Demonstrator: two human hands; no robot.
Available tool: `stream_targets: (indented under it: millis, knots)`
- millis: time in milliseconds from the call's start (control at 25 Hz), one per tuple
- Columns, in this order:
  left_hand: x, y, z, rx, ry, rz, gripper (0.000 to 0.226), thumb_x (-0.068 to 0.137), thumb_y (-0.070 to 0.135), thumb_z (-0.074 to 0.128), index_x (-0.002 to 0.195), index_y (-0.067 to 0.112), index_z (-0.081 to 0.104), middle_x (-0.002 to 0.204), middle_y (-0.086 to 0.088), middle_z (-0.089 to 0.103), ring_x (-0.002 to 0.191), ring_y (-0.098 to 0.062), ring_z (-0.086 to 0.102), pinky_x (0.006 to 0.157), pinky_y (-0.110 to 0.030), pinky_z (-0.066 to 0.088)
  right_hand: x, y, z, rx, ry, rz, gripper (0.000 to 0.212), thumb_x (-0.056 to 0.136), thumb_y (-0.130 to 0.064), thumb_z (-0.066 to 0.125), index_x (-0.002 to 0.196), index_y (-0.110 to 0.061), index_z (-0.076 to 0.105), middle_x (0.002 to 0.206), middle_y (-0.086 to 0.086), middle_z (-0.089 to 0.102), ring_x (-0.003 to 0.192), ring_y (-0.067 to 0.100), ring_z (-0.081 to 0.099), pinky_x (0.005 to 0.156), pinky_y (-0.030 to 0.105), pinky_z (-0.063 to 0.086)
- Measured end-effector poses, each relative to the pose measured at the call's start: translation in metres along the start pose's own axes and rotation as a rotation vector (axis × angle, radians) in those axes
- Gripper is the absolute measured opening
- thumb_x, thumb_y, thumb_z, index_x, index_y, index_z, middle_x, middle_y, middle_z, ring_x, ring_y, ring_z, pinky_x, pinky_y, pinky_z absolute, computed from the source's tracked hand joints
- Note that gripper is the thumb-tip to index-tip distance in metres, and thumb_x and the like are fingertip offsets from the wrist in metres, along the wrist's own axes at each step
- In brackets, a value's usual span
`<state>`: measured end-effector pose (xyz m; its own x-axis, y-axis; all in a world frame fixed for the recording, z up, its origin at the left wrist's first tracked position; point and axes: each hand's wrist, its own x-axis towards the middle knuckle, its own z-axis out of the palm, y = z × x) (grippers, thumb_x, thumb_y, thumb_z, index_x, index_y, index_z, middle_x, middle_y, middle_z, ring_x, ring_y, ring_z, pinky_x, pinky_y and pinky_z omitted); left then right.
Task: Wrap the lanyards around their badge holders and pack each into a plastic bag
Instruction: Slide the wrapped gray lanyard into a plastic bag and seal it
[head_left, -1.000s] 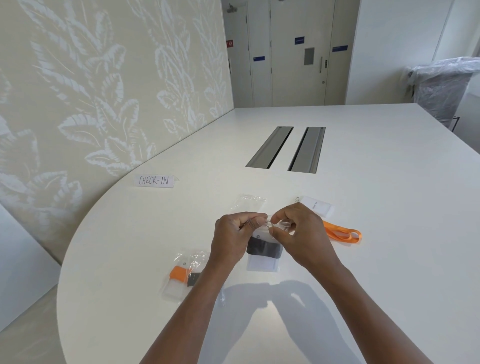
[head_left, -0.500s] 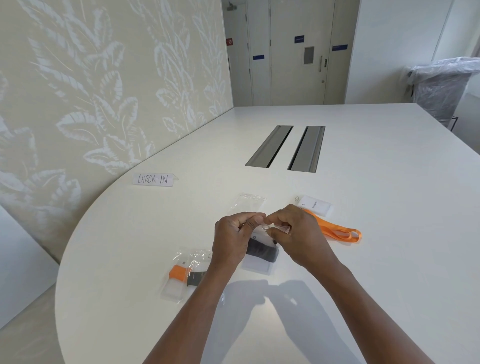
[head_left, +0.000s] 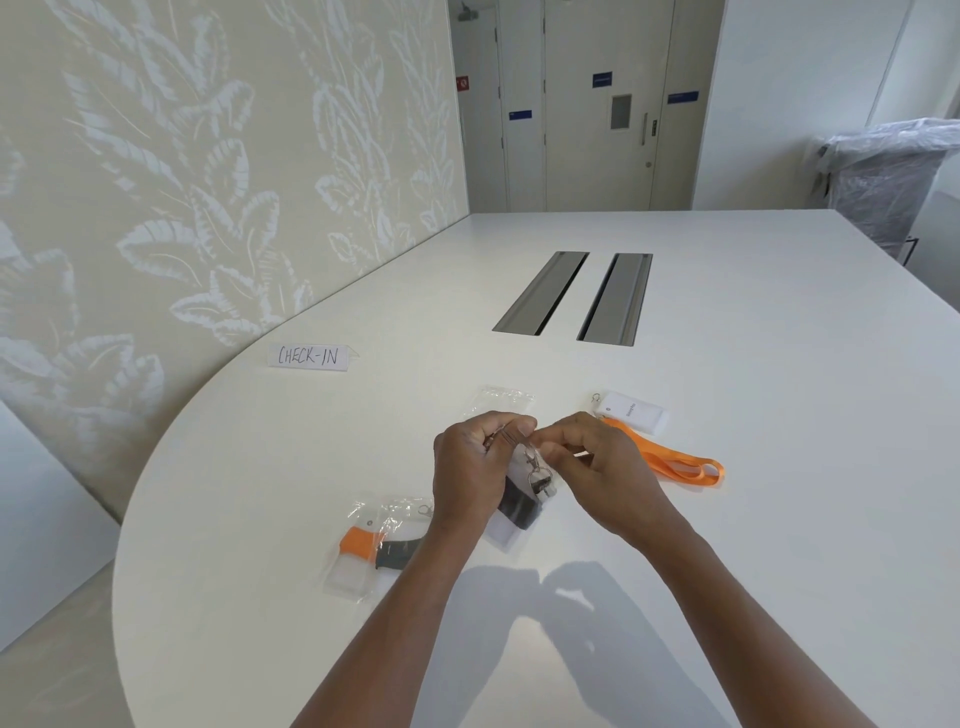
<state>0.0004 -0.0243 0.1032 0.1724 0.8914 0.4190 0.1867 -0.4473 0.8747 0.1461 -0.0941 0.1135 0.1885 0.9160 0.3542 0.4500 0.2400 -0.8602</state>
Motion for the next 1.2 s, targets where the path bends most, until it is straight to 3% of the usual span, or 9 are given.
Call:
stream_targets:
  millis: [120, 200, 360, 520, 720, 920, 1080, 1200]
  knots:
    - [-0.004, -0.003, -0.002, -0.013, -0.026, -0.002, 0.012, 0.094, 0.022, 0.071, 0.088, 0.018, 0.081, 0.079, 0.012, 0.077, 0.074, -0.005, 0.071, 0.068, -0.017, 0.052, -0.003, 0.000, -0.001, 0.043, 0.012, 0.065, 0.011, 0.083, -0.020, 0.082, 0.087, -0.022, 0.071, 0.070, -0.022, 0.067, 0.057, -0.001, 0.060, 0.051, 0.011, 0.043]
    - [-0.008, -0.004, -0.001, -0.008, -0.037, -0.020, 0.012, 0.094, 0.023, 0.071, 0.089, 0.018, 0.080, 0.077, 0.009, 0.077, 0.072, -0.009, 0.071, 0.067, -0.021, 0.054, -0.005, 0.002, 0.000, 0.012, 0.039, 0.094, 0.017, 0.081, -0.020, 0.083, 0.084, -0.023, 0.067, 0.067, -0.021, 0.066, 0.049, -0.001, 0.050, 0.046, 0.013, 0.039]
    - [-0.012, -0.005, 0.001, -0.004, -0.037, -0.027, 0.015, 0.093, 0.030, 0.071, 0.089, 0.018, 0.079, 0.073, 0.008, 0.076, 0.068, -0.009, 0.071, 0.064, -0.022, 0.055, -0.007, 0.004, 0.004, 0.010, -0.003, 0.163, 0.020, 0.077, -0.026, 0.085, 0.087, -0.029, 0.068, 0.074, -0.011, 0.073, 0.053, 0.001, 0.055, 0.050, 0.017, 0.043]
    - [-0.014, -0.006, 0.000, -0.009, -0.039, -0.047, 0.015, 0.093, 0.032, 0.072, 0.088, 0.019, 0.079, 0.075, 0.008, 0.076, 0.070, -0.010, 0.070, 0.067, -0.024, 0.055, -0.006, 0.002, 0.007, 0.018, 0.007, 0.212, 0.008, 0.082, -0.023, 0.081, 0.080, -0.023, 0.073, 0.069, -0.006, 0.073, 0.057, 0.012, 0.064, 0.056, 0.032, 0.050]
    - [-0.015, -0.008, -0.007, -0.083, -0.170, -0.091, 0.006, 0.091, 0.027, 0.075, 0.094, 0.023, 0.078, 0.086, 0.010, 0.078, 0.080, -0.007, 0.073, 0.069, -0.015, 0.052, -0.003, 0.006, 0.001, 0.010, 0.034, 0.230, 0.012, 0.087, -0.017, 0.074, 0.077, -0.022, 0.073, 0.059, -0.012, 0.067, 0.048, -0.001, 0.051, 0.049, 0.017, 0.040]
    - [-0.012, -0.011, -0.014, -0.040, -0.266, -0.139, 0.008, 0.090, 0.025, 0.076, 0.096, 0.022, 0.079, 0.086, 0.004, 0.079, 0.084, -0.018, 0.073, 0.074, -0.026, 0.054, -0.003, 0.012, 0.002, -0.038, 0.044, 0.237, 0.019, 0.093, -0.014, 0.065, 0.077, -0.023, 0.070, 0.058, -0.019, 0.062, 0.053, -0.006, 0.053, 0.049, 0.008, 0.038]
    - [-0.010, -0.009, -0.017, -0.037, -0.296, -0.136, 0.006, 0.091, 0.028, 0.073, 0.089, 0.025, 0.077, 0.083, 0.002, 0.077, 0.076, -0.014, 0.068, 0.069, -0.024, 0.052, -0.003, 0.014, 0.005, -0.039, 0.007, 0.266, 0.021, 0.096, -0.015, 0.062, 0.077, -0.022, 0.067, 0.058, -0.017, 0.061, 0.051, -0.005, 0.051, 0.049, 0.010, 0.038]
    - [-0.012, -0.008, -0.016, -0.067, -0.265, -0.161, 0.007, 0.091, 0.024, 0.072, 0.085, 0.025, 0.076, 0.080, 0.001, 0.075, 0.070, -0.007, 0.065, 0.063, -0.017, 0.050, -0.002, 0.013, 0.003, -0.007, -0.013, 0.263, 0.018, 0.094, -0.020, 0.066, 0.076, -0.021, 0.068, 0.058, -0.016, 0.062, 0.052, -0.001, 0.050, 0.057, 0.022, 0.044]
